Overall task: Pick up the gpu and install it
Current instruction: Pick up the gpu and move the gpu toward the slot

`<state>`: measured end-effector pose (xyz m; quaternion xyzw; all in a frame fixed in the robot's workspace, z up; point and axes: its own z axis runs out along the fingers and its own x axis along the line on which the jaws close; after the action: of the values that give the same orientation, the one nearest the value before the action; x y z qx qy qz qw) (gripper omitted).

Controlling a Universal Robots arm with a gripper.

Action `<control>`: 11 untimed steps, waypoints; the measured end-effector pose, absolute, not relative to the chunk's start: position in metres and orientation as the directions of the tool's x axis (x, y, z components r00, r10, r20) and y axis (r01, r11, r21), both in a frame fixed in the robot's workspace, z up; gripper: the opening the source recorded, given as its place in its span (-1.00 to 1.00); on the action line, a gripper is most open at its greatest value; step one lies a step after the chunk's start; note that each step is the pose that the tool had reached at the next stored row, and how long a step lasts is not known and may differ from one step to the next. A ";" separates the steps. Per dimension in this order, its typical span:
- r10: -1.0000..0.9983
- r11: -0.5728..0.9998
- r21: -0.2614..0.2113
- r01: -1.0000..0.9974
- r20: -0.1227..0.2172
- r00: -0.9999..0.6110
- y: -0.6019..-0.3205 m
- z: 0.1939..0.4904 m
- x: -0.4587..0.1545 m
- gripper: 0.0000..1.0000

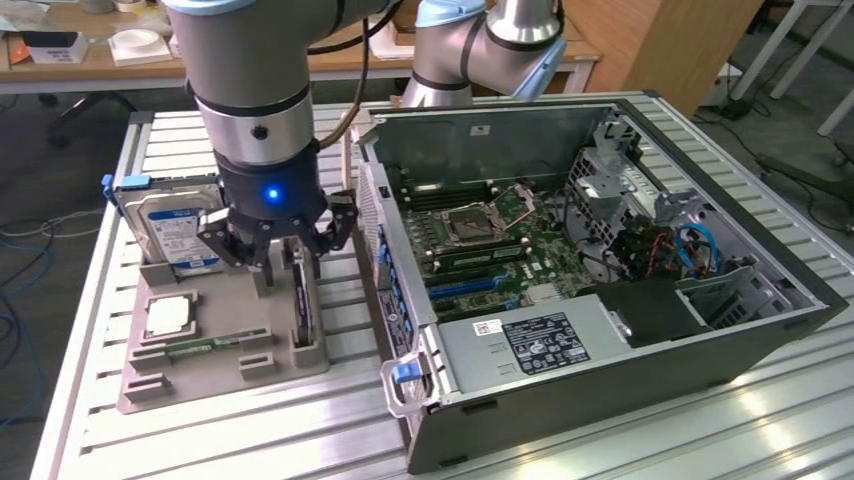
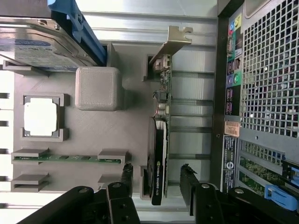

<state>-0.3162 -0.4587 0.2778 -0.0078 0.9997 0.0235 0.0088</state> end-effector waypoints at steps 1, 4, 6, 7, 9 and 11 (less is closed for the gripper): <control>-0.015 0.999 0.047 -0.016 -0.018 -1.000 -0.459 0.277 -0.316 0.06; -0.015 0.999 0.049 -0.016 -0.018 -1.000 -0.459 0.275 -0.316 0.06; -0.015 0.999 0.050 -0.016 -0.018 -1.000 -0.459 0.273 -0.316 0.06; -0.015 0.999 0.050 -0.016 -0.018 -1.000 -0.459 0.272 -0.316 0.06; -0.015 0.999 0.051 -0.016 -0.018 -1.000 -0.459 0.269 -0.316 0.06; -0.015 0.999 0.051 -0.016 -0.018 -1.000 -0.458 0.267 -0.316 0.06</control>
<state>-0.3159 -0.4578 0.2674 -0.0078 0.9996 0.0258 0.0087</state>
